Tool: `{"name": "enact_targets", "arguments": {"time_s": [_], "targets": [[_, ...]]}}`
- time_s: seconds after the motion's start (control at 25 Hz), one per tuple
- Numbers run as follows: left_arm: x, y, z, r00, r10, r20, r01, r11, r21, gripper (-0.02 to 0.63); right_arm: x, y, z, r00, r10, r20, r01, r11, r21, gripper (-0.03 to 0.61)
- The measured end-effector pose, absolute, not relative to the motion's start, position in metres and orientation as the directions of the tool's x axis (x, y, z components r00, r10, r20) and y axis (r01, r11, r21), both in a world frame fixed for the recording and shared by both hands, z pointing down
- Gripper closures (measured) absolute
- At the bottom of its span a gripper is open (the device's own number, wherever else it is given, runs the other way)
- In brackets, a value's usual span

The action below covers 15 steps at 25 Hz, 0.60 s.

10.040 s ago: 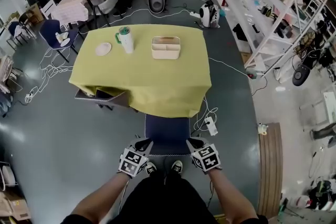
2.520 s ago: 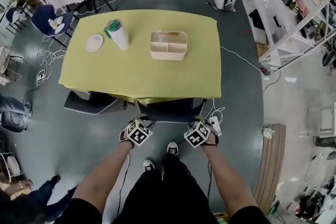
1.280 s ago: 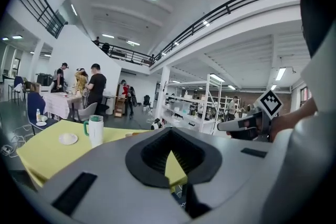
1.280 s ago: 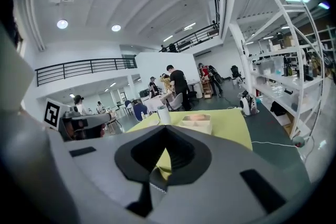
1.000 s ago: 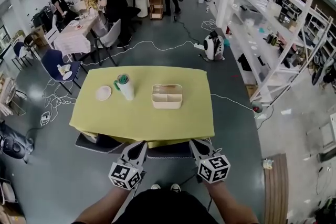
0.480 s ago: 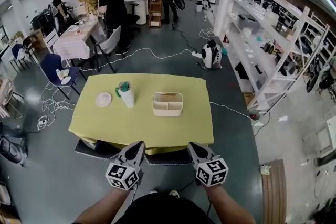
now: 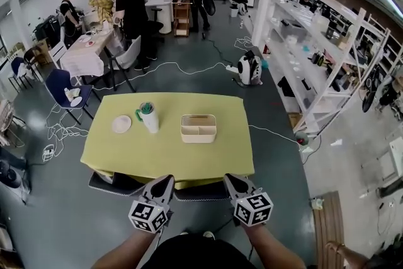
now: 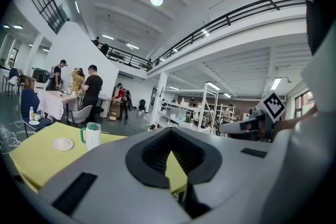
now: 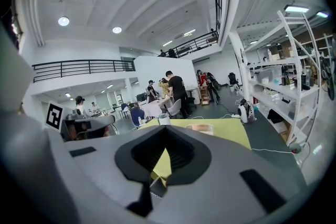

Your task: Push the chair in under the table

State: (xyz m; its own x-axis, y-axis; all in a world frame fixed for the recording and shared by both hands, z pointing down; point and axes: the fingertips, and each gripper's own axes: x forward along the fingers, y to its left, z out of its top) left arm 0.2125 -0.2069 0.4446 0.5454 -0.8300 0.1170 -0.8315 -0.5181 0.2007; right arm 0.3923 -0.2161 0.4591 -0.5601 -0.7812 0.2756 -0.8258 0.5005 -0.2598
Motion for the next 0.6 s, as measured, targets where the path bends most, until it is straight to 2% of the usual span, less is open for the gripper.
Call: {"name": "enact_targets", "arguments": {"time_s": [0.6], "targets": [[0.213, -0.202, 0.448, 0.552, -0.825, 0.123, -0.829, -0.525, 0.194, 0.606, 0.394, -0.209, 0.473, -0.542, -0.780, 0.313, -0.837, 0.467, -0.285, 0.566]]}}
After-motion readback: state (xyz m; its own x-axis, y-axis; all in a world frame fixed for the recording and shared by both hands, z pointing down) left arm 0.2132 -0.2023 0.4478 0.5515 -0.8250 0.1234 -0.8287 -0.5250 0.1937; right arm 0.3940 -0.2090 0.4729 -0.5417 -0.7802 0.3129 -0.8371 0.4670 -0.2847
